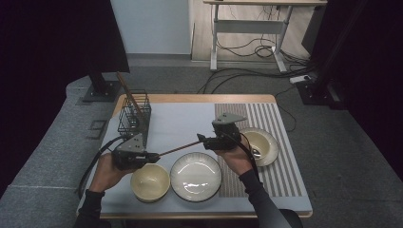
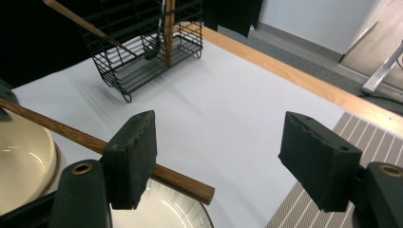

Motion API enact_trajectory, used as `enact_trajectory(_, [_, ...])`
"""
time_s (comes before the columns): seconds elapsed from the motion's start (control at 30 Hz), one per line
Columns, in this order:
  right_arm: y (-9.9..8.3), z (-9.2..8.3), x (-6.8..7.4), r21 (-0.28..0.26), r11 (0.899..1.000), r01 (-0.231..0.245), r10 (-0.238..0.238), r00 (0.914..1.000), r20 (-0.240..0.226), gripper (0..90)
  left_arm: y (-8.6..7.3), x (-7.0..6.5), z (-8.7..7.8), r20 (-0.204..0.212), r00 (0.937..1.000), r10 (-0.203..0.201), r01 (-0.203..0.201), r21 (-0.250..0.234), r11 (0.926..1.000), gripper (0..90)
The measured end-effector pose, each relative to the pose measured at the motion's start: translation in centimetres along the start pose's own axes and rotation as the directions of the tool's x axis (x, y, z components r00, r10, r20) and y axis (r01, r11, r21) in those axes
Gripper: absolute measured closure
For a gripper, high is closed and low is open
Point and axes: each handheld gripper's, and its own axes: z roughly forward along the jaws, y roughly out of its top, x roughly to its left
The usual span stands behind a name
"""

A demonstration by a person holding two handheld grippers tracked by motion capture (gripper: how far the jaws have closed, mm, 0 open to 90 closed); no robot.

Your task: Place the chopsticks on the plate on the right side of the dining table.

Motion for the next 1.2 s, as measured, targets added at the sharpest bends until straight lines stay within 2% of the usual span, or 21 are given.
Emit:
enact_trajectory(0.2, [-1.0, 0.4, -0.5, 0.018, 1.0, -0.011, 0.011, 0.9999, 0.008, 28.2, 0.0, -0.1, -0.3, 0.006, 0.9999, 0.013, -0.013, -0.018, 0.9998, 85.3])
enact_trajectory(0.37, [-1.7, 0.9, -0.7, 0.047, 0.999, -0.01, 0.01, 0.9999, 0.003, 28.4, -0.1, -0.2, -0.4, 0.016, 0.9996, 0.022, -0.021, -0.014, 0.9997, 85.3])
enact_trajectory(0.5, [-1.8, 0.8, -0.9, 0.048, 0.999, -0.011, 0.011, 0.9999, -0.006, 28.3, -0.2, -0.3, -0.3, 0.029, 0.9993, 0.026, -0.026, -0.006, 0.9996, 85.5])
enact_trajectory(0.63, [-1.4, -0.2, -0.9, 0.057, 0.998, 0.027, -0.027, 0.9996, -0.007, 28.2, -0.6, -0.3, -0.3, 0.054, 0.9983, 0.02, -0.019, -0.01, 0.9998, 85.6])
enact_trajectory(0.77, [-1.1, -0.9, -0.6, 0.058, 0.997, 0.05, -0.046, 0.9966, -0.069, 28.3, -1.2, -0.1, -0.4, 0.071, 0.9974, 0.011, -0.011, -0.004, 0.9999, 85.5])
enact_trajectory(0.83, [-1.1, -1.1, -0.2, 0.066, 0.995, 0.078, -0.072, 0.9925, -0.099, 28.6, -1.4, -0.1, -0.4, 0.08, 0.9968, 0.009, -0.009, -0.004, 0.9999, 85.5])
enact_trajectory(0.97, [-1.4, -1.0, 0.8, 0.08, 0.987, 0.14, -0.125, 0.9775, -0.17, 31.0, -1.5, -0.1, -0.4, 0.094, 0.9955, 0.013, -0.013, -0.001, 0.9999, 85.5])
enact_trajectory(1.2, [-1.4, -0.1, 2.6, 0.102, 0.97, 0.222, -0.186, 0.9424, -0.278, 35.1, -1.3, -0.2, -0.4, 0.113, 0.9934, 0.018, -0.018, 0.002, 0.9998, 85.5])
